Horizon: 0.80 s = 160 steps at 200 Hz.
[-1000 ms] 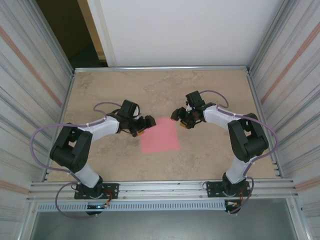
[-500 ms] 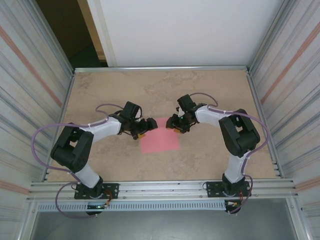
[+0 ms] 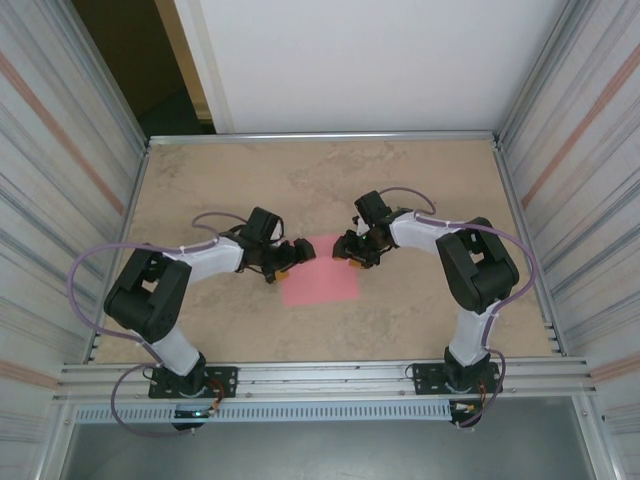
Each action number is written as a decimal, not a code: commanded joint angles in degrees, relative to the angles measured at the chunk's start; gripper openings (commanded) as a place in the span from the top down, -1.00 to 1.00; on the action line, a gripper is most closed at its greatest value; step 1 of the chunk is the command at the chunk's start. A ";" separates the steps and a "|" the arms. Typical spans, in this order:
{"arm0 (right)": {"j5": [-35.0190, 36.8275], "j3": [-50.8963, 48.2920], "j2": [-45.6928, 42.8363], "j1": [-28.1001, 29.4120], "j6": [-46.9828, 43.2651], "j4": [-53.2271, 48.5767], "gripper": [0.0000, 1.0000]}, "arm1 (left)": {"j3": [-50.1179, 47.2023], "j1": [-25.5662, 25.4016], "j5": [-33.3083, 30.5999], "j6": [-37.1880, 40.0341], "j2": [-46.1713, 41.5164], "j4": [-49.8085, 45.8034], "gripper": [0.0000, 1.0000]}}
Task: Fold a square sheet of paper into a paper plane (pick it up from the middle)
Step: First fold in half a square sheet of paper at the center of the table.
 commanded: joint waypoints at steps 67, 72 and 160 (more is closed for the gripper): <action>-1.38 -0.19 3.55 1.68 -0.39 1.46 0.09 | -6.50 -0.26 -1.29 -1.94 -1.38 4.40 -0.97; -1.39 -0.15 3.61 1.92 -0.32 1.69 0.08 | -6.73 -0.25 -1.26 -2.03 -1.61 4.75 -0.97; -2.17 2.69 6.60 5.82 2.48 5.10 0.10 | -7.57 -0.06 -2.36 -0.82 -3.58 3.65 -0.97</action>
